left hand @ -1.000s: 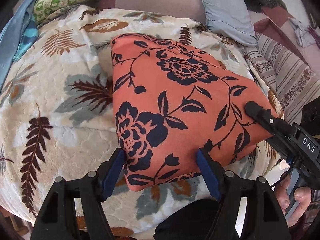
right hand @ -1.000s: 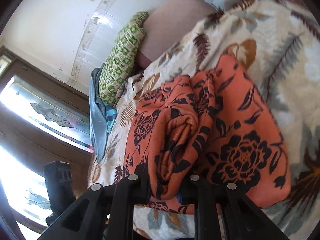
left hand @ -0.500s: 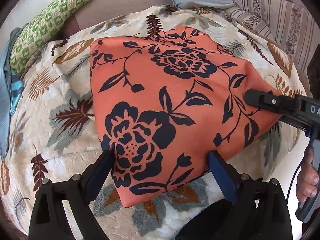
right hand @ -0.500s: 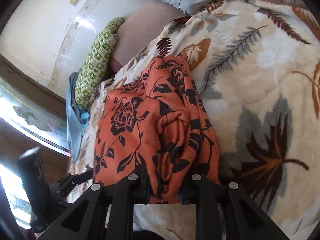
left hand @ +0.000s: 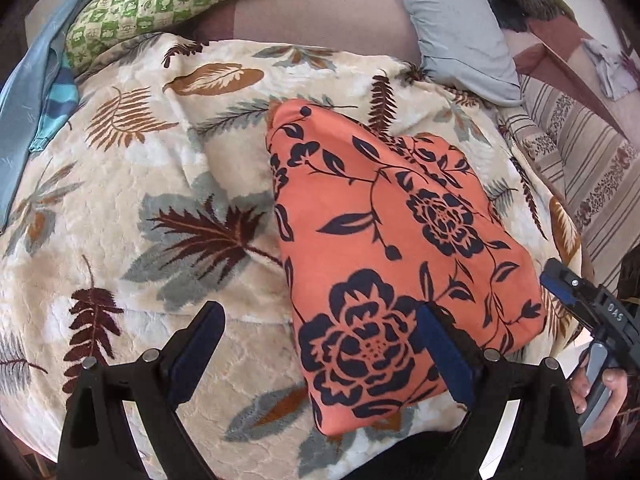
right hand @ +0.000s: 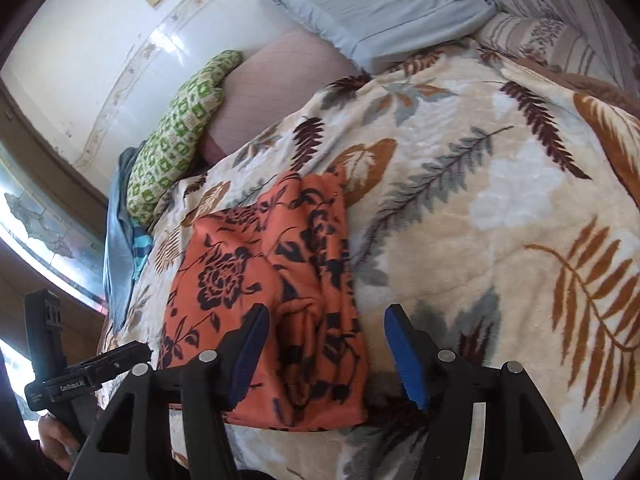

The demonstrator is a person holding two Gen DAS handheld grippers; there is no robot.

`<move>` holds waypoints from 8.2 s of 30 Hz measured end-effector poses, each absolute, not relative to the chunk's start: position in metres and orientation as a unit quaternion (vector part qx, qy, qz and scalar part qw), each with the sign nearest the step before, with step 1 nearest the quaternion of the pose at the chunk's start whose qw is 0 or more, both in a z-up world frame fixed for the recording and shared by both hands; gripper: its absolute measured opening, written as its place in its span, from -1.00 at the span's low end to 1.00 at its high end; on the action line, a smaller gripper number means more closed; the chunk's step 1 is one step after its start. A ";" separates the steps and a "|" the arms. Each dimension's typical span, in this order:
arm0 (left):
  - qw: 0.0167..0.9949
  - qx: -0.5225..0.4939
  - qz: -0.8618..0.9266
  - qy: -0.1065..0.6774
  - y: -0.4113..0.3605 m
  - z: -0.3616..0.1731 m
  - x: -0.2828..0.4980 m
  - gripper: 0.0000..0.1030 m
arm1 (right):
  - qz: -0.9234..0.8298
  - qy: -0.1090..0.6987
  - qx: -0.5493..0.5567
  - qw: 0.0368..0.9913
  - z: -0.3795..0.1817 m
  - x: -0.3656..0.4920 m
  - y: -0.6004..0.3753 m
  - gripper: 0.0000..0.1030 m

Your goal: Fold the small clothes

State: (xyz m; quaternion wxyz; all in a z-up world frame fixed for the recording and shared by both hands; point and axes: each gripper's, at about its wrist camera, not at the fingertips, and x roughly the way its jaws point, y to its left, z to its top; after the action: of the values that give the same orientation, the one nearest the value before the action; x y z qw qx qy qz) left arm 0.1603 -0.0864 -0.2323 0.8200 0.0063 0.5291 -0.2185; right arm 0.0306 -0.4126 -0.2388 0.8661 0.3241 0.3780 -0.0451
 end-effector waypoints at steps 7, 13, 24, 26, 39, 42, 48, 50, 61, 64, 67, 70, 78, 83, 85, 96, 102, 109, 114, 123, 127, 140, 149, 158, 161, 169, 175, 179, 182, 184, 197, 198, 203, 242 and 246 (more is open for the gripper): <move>0.846 0.023 -0.186 0.499 -0.107 -0.236 0.214 0.88 | 0.024 0.369 0.323 0.871 -0.216 0.094 -0.398 0.09; 0.850 0.073 -0.168 0.493 -0.137 -0.252 0.261 0.88 | 0.065 0.429 0.351 0.830 -0.239 0.183 -0.362 0.02; 0.826 0.063 -0.157 0.537 -0.124 -0.292 0.264 1.00 | -0.013 0.488 0.313 0.815 -0.284 0.208 -0.370 -0.72; 0.833 0.059 -0.154 0.528 -0.120 -0.278 0.250 0.99 | -0.015 0.476 0.312 0.822 -0.269 0.192 -0.367 -0.63; 0.852 0.176 -0.172 0.462 -0.130 -0.271 0.143 1.00 | 0.019 0.475 0.270 0.837 -0.264 0.075 -0.333 -0.62; 0.859 0.172 -0.165 0.454 -0.127 -0.278 0.139 1.00 | 0.040 0.452 0.299 0.840 -0.274 0.069 -0.342 -0.63; 0.868 0.198 -0.148 0.431 -0.133 -0.276 0.130 1.00 | 0.055 0.440 0.327 0.835 -0.284 0.060 -0.350 -0.71; 0.868 0.178 -0.149 0.438 -0.128 -0.277 0.131 1.00 | 0.055 0.435 0.317 0.841 -0.285 0.058 -0.349 -0.73; 0.868 0.160 -0.150 0.445 -0.125 -0.275 0.129 1.00 | 0.048 0.435 0.292 0.850 -0.285 0.052 -0.343 -0.73; 0.868 0.162 -0.149 0.445 -0.125 -0.275 0.128 1.00 | 0.047 0.436 0.290 0.851 -0.286 0.053 -0.342 -0.74; 0.869 0.162 -0.148 0.445 -0.125 -0.275 0.128 1.00 | 0.048 0.435 0.290 0.851 -0.286 0.053 -0.342 -0.74; 0.869 0.162 -0.149 0.444 -0.124 -0.275 0.128 1.00 | 0.050 0.434 0.291 0.851 -0.286 0.053 -0.342 -0.74; 0.868 0.158 -0.150 0.445 -0.123 -0.275 0.129 1.00 | 0.050 0.434 0.289 0.852 -0.286 0.053 -0.342 -0.74; 0.869 0.155 -0.151 0.446 -0.121 -0.275 0.129 1.00 | 0.050 0.434 0.289 0.852 -0.286 0.053 -0.342 -0.74; 0.869 0.155 -0.150 0.445 -0.121 -0.275 0.129 1.00 | 0.050 0.434 0.288 0.852 -0.286 0.053 -0.342 -0.74; 0.871 0.162 -0.139 0.442 -0.124 -0.273 0.126 1.00 | 0.053 0.429 0.287 0.855 -0.287 0.052 -0.343 -0.74; 0.872 0.162 -0.137 0.441 -0.123 -0.272 0.125 1.00 | 0.055 0.426 0.288 0.856 -0.288 0.050 -0.343 -0.74; 0.872 0.154 -0.139 0.444 -0.121 -0.273 0.126 1.00 | 0.055 0.426 0.288 0.856 -0.288 0.050 -0.343 -0.74; 0.869 0.142 -0.145 0.451 -0.117 -0.274 0.128 1.00 | 0.053 0.427 0.286 0.856 -0.288 0.050 -0.342 -0.74; 0.867 0.125 -0.152 0.458 -0.110 -0.267 0.120 1.00 | 0.043 0.435 0.279 0.855 -0.285 0.045 -0.339 -0.74; 0.862 0.108 -0.158 0.469 -0.101 -0.253 0.117 0.99 | 0.035 0.442 0.274 0.853 -0.282 0.045 -0.336 -0.74; 0.919 0.111 -0.136 0.352 -0.071 -0.151 0.087 0.99 | -0.003 0.472 0.240 0.848 -0.257 0.033 -0.320 -0.69; 0.929 0.096 -0.129 0.334 -0.058 -0.130 0.080 0.99 | 0.011 0.460 0.219 0.860 -0.227 0.041 -0.296 -0.68; 0.926 0.094 -0.123 0.345 -0.057 -0.139 0.089 0.99 | 0.033 0.486 0.185 0.854 -0.241 0.058 -0.266 -0.68; 0.919 0.095 -0.122 0.363 -0.059 -0.152 0.099 0.99 | 0.040 0.492 0.187 0.849 -0.252 0.060 -0.268 -0.68; 0.876 0.066 -0.117 0.464 -0.057 -0.211 0.134 0.99 | 0.047 0.447 0.245 0.859 -0.230 0.052 -0.318 -0.68; 0.853 0.042 -0.130 0.503 -0.060 -0.237 0.145 0.99 | -0.009 0.403 0.293 0.867 -0.227 0.035 -0.374 0.54; 0.842 0.019 -0.151 0.517 -0.060 -0.246 0.152 0.99 | -0.010 0.405 0.309 0.861 -0.235 0.035 -0.388 0.54; 0.839 0.008 -0.169 0.518 -0.064 -0.248 0.156 0.99 | 0.001 0.403 0.322 0.857 -0.242 0.039 -0.391 0.53; 0.837 0.008 -0.179 0.517 -0.069 -0.251 0.158 0.99 | -0.001 0.405 0.333 0.852 -0.249 0.042 -0.393 0.53; 0.810 -0.022 -0.225 0.541 -0.097 -0.272 0.171 0.99 | 0.019 0.419 0.368 0.830 -0.279 0.060 -0.391 0.53; 0.810 -0.026 -0.231 0.539 -0.098 -0.272 0.170 0.99 | 0.025 0.420 0.361 0.832 -0.277 0.059 -0.386 0.51; 0.821 0.012 -0.251 0.512 -0.110 -0.268 0.160 0.88 | 0.024 0.431 0.301 0.850 -0.270 0.054 -0.375 0.08; 0.836 0.024 -0.249 0.488 -0.138 -0.264 0.177 0.43 | 0.064 0.409 0.225 0.882 -0.272 0.103 -0.345 -0.06; 0.837 0.010 -0.248 0.488 -0.127 -0.258 0.180 0.10 | 0.068 0.399 0.207 0.891 -0.253 0.103 -0.336 -0.08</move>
State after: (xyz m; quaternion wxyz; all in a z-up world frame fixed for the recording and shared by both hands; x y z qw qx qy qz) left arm 0.1803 -0.1273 -0.2578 0.8369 0.0099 0.4879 -0.2480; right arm 0.1029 -0.3360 -0.2534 0.8910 0.2066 0.3986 0.0681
